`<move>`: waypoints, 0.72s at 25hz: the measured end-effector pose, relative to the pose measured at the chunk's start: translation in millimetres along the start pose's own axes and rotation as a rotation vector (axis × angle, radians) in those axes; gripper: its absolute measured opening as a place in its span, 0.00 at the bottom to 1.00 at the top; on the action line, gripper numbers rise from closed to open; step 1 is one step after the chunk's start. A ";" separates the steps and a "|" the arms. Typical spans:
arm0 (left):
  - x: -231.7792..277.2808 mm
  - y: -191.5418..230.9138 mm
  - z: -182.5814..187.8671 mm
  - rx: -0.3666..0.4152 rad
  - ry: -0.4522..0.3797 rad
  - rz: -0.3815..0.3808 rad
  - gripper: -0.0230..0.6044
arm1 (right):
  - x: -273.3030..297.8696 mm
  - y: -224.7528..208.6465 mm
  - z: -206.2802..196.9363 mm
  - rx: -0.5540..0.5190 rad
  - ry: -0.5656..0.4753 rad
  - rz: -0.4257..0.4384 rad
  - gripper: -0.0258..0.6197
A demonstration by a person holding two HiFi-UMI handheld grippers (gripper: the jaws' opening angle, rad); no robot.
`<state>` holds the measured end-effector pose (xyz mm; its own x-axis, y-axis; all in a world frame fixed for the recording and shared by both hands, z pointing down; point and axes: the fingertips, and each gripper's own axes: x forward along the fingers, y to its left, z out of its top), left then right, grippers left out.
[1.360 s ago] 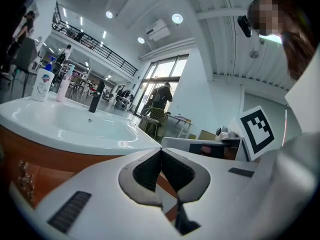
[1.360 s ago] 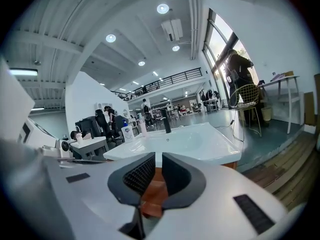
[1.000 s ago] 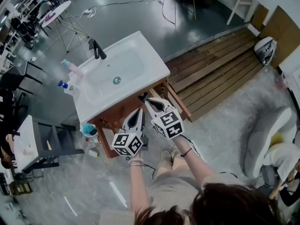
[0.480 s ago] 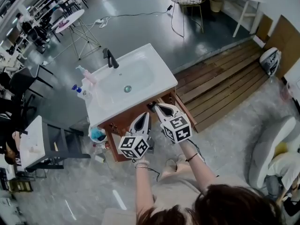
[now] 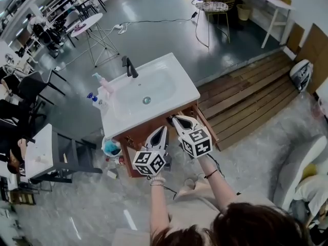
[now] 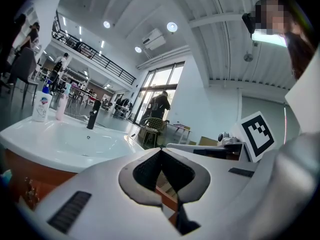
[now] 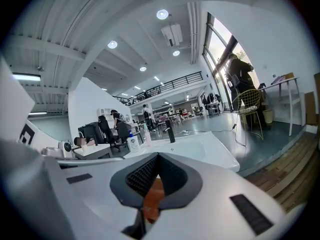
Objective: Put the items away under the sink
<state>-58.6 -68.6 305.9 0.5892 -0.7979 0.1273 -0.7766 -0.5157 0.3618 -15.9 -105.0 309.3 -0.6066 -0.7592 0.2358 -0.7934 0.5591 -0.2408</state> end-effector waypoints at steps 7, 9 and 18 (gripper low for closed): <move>-5.8 2.3 8.5 0.011 -0.023 0.028 0.04 | 1.2 4.2 13.2 -0.011 -0.025 0.035 0.07; -7.2 1.5 11.4 0.017 -0.031 0.036 0.04 | 0.3 5.2 17.3 -0.014 -0.033 0.047 0.07; -18.4 -4.1 21.8 0.049 -0.082 0.089 0.04 | -3.4 13.7 34.9 -0.041 -0.076 0.113 0.07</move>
<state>-71.2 -58.6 281.9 0.4992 -0.8628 0.0801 -0.8360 -0.4552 0.3062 -22.9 -106.3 272.3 -0.6875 -0.7130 0.1374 -0.7229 0.6542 -0.2224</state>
